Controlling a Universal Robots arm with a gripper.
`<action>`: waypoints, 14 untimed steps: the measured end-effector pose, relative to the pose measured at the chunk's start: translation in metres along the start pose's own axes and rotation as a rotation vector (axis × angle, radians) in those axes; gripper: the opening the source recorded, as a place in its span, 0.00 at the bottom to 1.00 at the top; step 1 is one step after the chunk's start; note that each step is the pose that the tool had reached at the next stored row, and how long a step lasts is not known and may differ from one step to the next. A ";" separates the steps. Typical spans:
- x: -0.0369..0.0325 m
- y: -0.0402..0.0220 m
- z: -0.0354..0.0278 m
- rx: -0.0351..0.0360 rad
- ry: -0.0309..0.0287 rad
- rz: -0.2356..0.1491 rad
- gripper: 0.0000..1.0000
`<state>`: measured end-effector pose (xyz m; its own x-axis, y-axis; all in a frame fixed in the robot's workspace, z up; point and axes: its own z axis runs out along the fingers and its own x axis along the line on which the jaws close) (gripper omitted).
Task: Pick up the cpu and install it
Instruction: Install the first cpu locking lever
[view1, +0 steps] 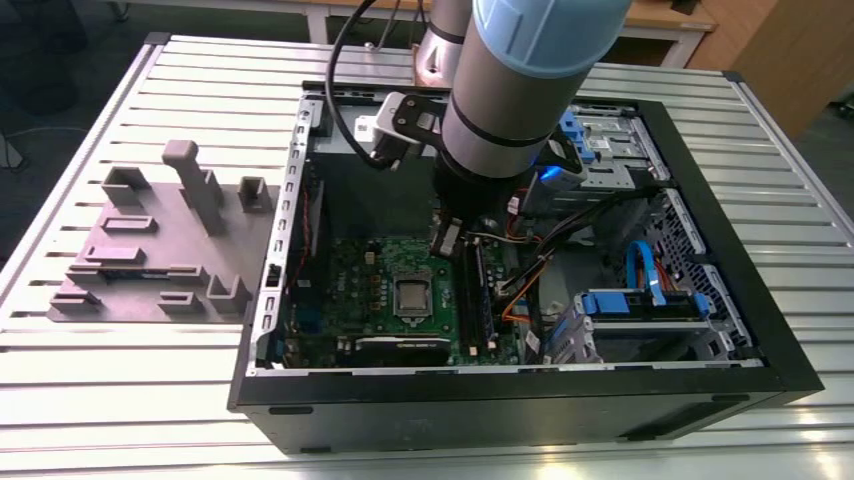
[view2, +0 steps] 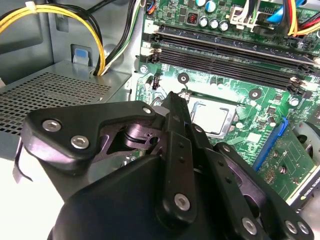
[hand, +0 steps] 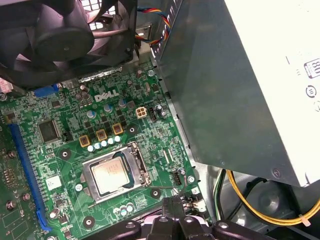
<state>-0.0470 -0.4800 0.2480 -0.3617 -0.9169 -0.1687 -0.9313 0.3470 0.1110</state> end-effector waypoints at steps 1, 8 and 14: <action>0.0000 0.0000 0.0000 0.0000 0.0000 0.000 0.10; 0.0000 -0.0001 0.0000 0.0000 0.0000 0.000 0.10; -0.0061 -0.0056 0.0008 -0.0001 0.0000 0.000 0.10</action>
<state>-0.0396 -0.4762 0.2476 -0.3617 -0.9169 -0.1687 -0.9313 0.3470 0.1110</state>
